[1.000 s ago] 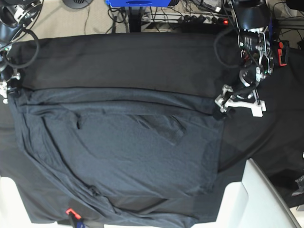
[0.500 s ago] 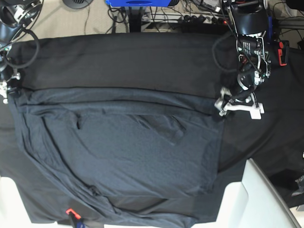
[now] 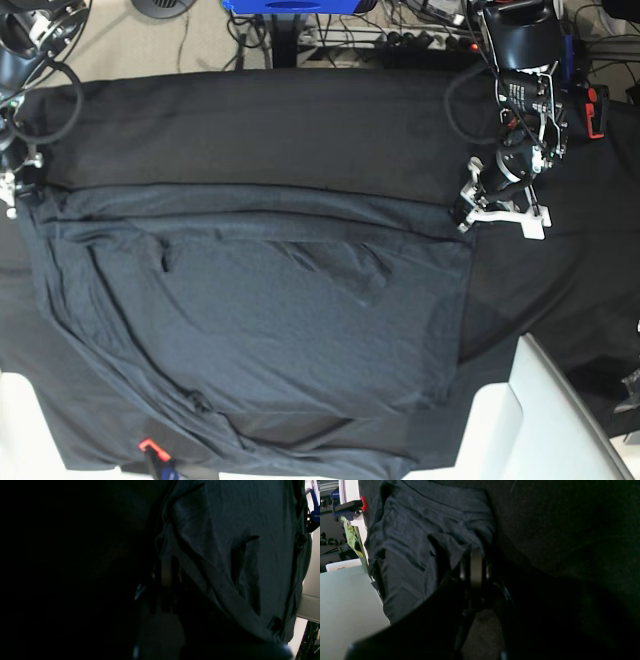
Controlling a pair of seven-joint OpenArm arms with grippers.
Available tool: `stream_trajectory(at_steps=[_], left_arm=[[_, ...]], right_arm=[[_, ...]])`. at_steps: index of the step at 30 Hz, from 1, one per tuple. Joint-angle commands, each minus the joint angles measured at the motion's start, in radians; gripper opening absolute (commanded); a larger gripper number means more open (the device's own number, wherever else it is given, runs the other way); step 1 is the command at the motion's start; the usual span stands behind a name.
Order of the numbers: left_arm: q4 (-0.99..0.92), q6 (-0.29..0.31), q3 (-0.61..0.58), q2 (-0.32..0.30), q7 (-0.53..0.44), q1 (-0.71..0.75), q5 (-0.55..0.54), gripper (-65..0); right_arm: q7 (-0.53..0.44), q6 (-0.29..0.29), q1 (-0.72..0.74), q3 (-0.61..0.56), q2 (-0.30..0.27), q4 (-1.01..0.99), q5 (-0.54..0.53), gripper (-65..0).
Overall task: Fold the T-shirt properly
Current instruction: 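Regrasp the shirt edge with the left gripper near the shoulder, then pull the shirt edge with the left gripper away from the right gripper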
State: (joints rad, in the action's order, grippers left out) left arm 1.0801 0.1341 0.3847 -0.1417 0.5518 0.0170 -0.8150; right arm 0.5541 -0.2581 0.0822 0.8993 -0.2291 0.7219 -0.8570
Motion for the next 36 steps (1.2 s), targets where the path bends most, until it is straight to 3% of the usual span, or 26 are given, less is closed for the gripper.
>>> stream_trajectory(at_steps=[1,9,14,19,22,28,36], left_arm=[[0.018,0.003,0.001,-0.012,0.006,-0.005,-0.008,-65.0],[0.165,0.003,0.003,-0.029,0.012,0.080,-0.011,-65.0],[0.206,0.002,0.003,-0.031,0.044,0.125,-0.040,-65.0],[0.213,0.002,0.076,-0.051,0.146,0.131,-0.155,-65.0],[0.234,0.002,0.096,-0.074,0.187,0.133,-0.151,-65.0],[0.345,0.002,0.104,-0.100,0.195,0.200,-0.159,-65.0],[0.377,0.002,0.104,-0.101,0.195,0.291,-0.160,-65.0]], right_arm=[[0.044,0.032,-0.002,-0.004,-0.010,0.005,0.037,-64.8],[0.160,0.038,-0.026,-0.002,-0.028,0.203,0.035,-64.8],[0.214,0.107,-0.058,0.002,-0.028,0.307,0.029,-64.8],[0.243,0.107,-0.081,0.004,-0.028,0.364,0.029,-64.8],[0.245,0.107,-0.083,0.004,-0.026,0.370,0.029,-64.8],[0.248,0.107,-0.114,-0.001,-0.026,0.413,0.028,-64.8],[0.323,0.108,-0.144,0.005,-0.028,0.460,0.034,-64.8]])
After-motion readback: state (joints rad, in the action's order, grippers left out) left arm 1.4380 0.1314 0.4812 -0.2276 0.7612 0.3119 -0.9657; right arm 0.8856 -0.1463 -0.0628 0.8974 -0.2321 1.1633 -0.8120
